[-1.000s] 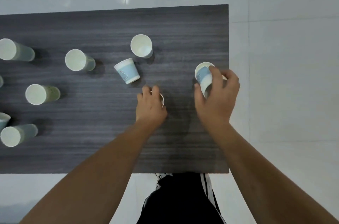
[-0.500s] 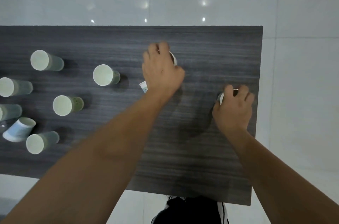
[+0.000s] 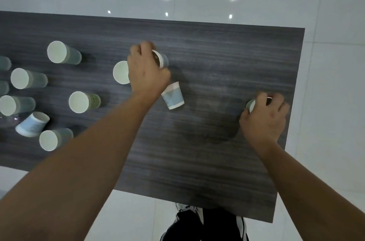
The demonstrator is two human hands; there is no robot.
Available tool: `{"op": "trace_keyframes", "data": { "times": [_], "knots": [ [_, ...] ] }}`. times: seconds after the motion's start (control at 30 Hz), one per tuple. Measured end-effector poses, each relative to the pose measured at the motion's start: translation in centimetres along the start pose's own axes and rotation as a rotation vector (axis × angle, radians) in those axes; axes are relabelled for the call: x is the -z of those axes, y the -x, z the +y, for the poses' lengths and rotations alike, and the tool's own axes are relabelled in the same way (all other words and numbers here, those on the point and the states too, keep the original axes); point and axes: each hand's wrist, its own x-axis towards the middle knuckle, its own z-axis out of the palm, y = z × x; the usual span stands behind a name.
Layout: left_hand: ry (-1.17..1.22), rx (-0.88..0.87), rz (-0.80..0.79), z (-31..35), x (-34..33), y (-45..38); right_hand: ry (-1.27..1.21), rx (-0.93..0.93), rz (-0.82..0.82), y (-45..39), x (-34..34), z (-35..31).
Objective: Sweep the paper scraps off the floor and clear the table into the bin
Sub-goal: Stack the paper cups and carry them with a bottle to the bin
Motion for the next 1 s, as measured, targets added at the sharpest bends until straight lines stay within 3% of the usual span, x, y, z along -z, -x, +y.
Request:
{"op": "trace_keyframes", "data": {
  "times": [0.1,0.17,0.3,0.37,0.53,0.73,0.8,0.87,1.0],
  "knots": [
    [-0.107,-0.001,-0.298,-2.0,0.2,-0.6,-0.056,-0.002,-0.009,0.1,0.3,0.0],
    [-0.123,0.033,-0.366,-2.9,-0.1,0.2,-0.201,0.005,-0.031,0.9,0.5,-0.7],
    [0.083,0.292,-0.522,-3.9,-0.6,3.0,-0.435,0.107,-0.179,5.7,0.0,-4.3],
    [0.175,0.388,-0.605,-4.2,-0.8,4.9,-0.542,0.053,-0.231,7.4,-0.7,-6.1],
    [0.604,0.686,-0.629,-5.0,-0.7,8.7,-0.795,-0.146,-0.320,7.4,-1.2,-7.8],
    [0.750,0.681,-0.736,-6.6,1.0,10.8,-0.760,0.032,-0.401,7.5,-0.2,-8.8],
    [0.759,0.695,-0.707,-7.4,2.0,11.0,-0.758,0.067,-0.449,8.1,-0.1,-10.1],
    [0.707,0.719,-0.540,-8.8,3.3,11.3,-0.745,0.099,-0.498,9.1,-0.1,-11.8],
    [0.315,0.650,-0.162,-13.1,7.2,12.1,-0.689,0.192,-0.492,11.7,0.0,-16.8]
  ]
}}
